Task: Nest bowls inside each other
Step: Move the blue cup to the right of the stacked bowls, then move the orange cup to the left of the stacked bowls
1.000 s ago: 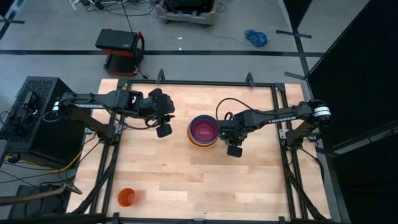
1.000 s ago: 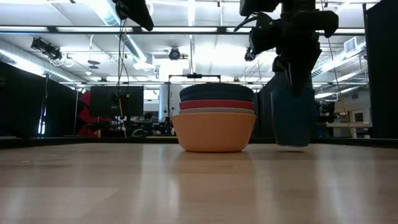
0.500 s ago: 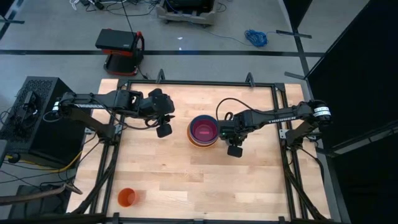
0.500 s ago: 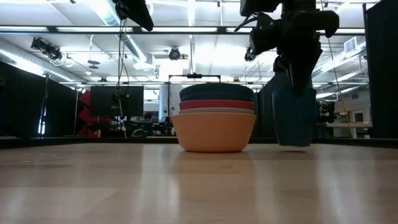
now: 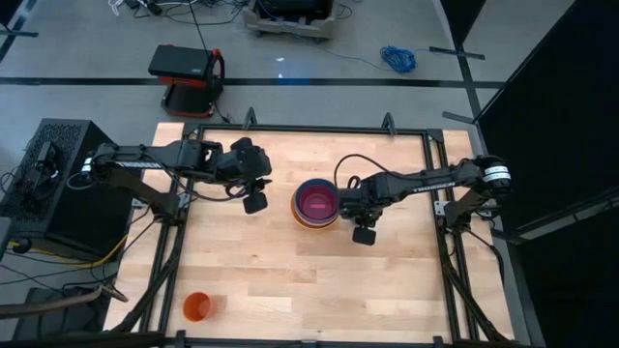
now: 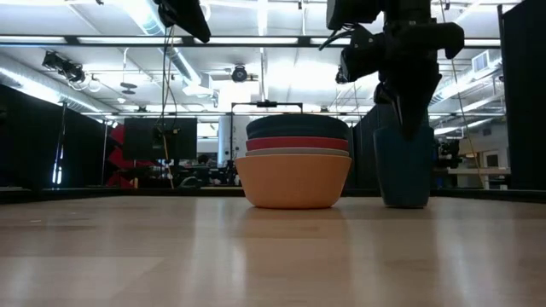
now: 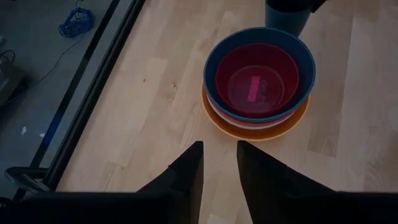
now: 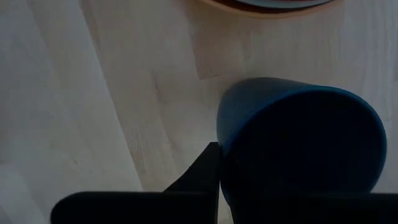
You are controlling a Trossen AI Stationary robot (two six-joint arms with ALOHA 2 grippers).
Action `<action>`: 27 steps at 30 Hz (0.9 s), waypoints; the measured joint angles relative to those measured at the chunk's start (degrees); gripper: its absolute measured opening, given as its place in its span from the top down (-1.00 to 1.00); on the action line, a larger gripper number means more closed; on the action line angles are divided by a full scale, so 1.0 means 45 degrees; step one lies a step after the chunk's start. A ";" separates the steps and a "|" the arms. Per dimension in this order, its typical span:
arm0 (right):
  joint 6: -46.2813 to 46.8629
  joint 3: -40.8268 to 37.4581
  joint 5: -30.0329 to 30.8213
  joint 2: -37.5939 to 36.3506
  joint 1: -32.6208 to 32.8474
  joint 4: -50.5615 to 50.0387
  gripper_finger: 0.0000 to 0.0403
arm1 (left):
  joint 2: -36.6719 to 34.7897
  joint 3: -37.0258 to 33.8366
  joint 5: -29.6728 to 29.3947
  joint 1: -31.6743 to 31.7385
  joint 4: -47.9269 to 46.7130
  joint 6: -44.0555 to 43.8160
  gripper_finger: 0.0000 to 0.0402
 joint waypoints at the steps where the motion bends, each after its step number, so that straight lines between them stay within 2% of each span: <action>1: -0.0003 0.0000 -0.0003 0.0013 0.0000 0.0000 1.00 | 0.0000 0.0000 0.0000 0.0000 -0.0002 0.0000 0.58; 11: 0.0045 0.0000 -0.0013 0.0013 0.0000 -0.0010 0.96 | 0.0000 0.0000 0.0000 0.0000 -0.0002 -0.0034 0.59; 27: 0.0386 0.0000 -0.0027 -0.0050 -0.0005 -0.0367 0.36 | 0.0000 0.0000 0.0000 0.0003 0.0003 -0.0039 0.53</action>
